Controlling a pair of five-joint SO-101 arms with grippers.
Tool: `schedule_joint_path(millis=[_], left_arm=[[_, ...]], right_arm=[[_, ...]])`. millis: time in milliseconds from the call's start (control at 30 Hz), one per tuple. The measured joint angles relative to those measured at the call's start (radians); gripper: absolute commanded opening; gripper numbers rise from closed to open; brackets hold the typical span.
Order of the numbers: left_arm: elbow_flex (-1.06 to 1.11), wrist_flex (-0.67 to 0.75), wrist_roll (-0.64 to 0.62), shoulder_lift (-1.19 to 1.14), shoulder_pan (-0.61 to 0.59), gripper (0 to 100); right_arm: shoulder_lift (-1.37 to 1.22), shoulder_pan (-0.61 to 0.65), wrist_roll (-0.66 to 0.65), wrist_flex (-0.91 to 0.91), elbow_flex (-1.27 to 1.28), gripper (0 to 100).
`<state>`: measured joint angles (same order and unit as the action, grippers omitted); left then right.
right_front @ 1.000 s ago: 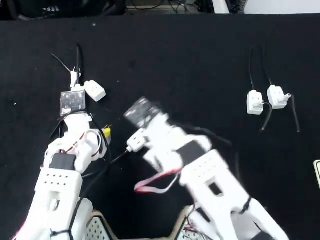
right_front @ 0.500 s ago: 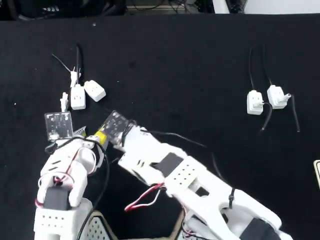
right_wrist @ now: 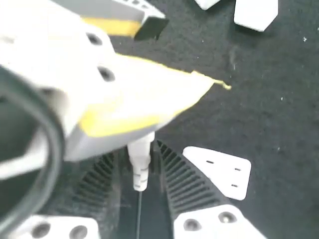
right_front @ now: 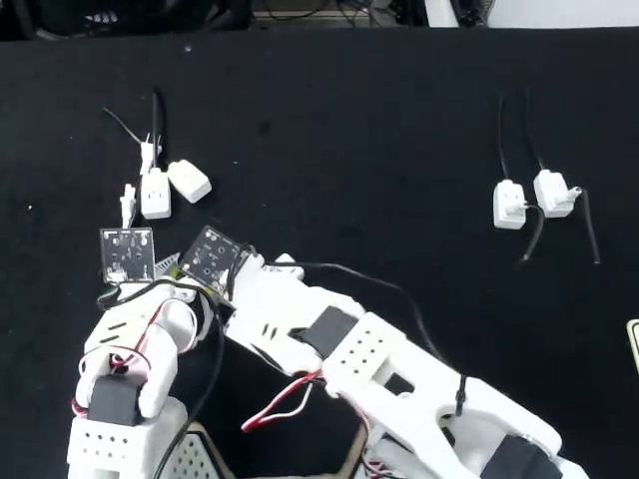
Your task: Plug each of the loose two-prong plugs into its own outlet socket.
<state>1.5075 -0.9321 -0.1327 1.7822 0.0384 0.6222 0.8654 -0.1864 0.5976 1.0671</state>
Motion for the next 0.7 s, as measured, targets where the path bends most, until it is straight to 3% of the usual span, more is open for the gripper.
schedule_joint_path(millis=[333,700], left_arm=[[0.011,0.005,-0.002,0.009,-0.006,20],[0.011,0.005,-0.002,0.009,-0.005,20]], right_arm=[[0.222,0.002,-0.002,0.008,0.064,1.0],[0.255,0.003,-0.002,-0.020,0.095,1.0]])
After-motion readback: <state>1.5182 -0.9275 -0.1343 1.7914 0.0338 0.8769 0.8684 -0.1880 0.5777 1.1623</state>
